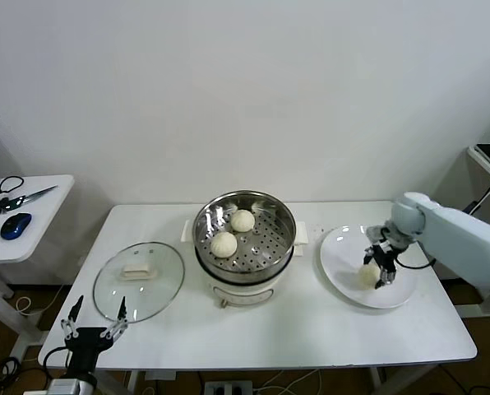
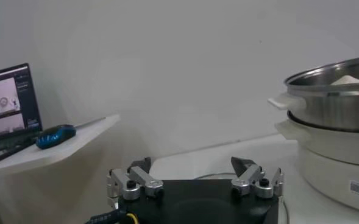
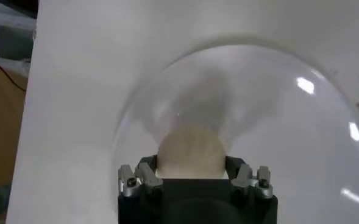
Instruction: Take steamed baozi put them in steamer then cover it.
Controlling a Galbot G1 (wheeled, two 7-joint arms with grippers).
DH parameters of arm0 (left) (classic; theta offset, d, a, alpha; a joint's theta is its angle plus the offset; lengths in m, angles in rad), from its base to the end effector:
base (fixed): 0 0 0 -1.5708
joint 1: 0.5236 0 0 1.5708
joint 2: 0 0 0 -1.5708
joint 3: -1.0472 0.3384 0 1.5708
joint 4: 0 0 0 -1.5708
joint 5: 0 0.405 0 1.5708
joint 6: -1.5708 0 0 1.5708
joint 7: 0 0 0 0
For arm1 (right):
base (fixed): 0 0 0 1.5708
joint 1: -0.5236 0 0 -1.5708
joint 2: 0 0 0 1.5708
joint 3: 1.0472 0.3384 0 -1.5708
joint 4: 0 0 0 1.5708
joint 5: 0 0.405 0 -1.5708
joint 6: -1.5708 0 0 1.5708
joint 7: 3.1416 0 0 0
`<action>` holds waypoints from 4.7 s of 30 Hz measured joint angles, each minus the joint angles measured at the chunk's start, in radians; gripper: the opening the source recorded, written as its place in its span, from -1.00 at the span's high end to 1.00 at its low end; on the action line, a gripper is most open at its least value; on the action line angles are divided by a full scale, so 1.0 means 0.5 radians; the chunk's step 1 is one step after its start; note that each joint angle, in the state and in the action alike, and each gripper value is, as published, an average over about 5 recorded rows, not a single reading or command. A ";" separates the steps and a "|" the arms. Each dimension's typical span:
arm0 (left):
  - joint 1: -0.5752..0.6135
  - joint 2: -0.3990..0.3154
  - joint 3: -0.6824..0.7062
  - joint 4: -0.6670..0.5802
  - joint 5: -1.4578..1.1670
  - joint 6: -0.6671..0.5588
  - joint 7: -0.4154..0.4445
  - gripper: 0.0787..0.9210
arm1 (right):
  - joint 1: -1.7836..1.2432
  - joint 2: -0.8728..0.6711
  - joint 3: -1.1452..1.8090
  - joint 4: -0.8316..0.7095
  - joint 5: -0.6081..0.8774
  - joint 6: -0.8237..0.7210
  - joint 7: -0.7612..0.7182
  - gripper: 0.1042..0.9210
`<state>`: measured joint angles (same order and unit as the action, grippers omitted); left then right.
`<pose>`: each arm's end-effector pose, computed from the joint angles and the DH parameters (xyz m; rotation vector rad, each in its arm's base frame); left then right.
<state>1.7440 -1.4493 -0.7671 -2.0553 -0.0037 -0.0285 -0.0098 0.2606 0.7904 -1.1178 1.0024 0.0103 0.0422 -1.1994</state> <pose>0.1781 0.1039 -0.3292 0.2105 -2.9475 -0.3496 0.6068 -0.1495 -0.1883 1.4146 -1.1502 1.4145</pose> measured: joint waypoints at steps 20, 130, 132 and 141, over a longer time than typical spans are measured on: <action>0.027 -0.007 0.011 -0.001 0.005 -0.009 0.000 -0.77 | 0.951 0.553 -0.501 0.372 0.113 0.710 -0.029 -0.51; -0.033 0.023 0.014 0.055 0.001 0.007 0.005 -0.77 | -0.471 0.268 0.933 -0.969 -0.590 0.096 0.047 -0.76; -0.034 0.023 0.015 0.057 0.003 0.007 0.005 -0.77 | -0.473 0.294 0.952 -1.007 -0.616 0.113 0.043 -0.76; -0.036 0.020 0.018 0.060 0.009 0.008 0.005 -0.77 | -0.470 0.366 1.006 -1.122 -0.686 0.163 0.010 -0.68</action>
<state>1.7259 -1.4392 -0.7583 -2.0253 0.0009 -0.0243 -0.0076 0.0254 0.9735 -0.6150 0.4416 -0.3326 0.1234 -1.1942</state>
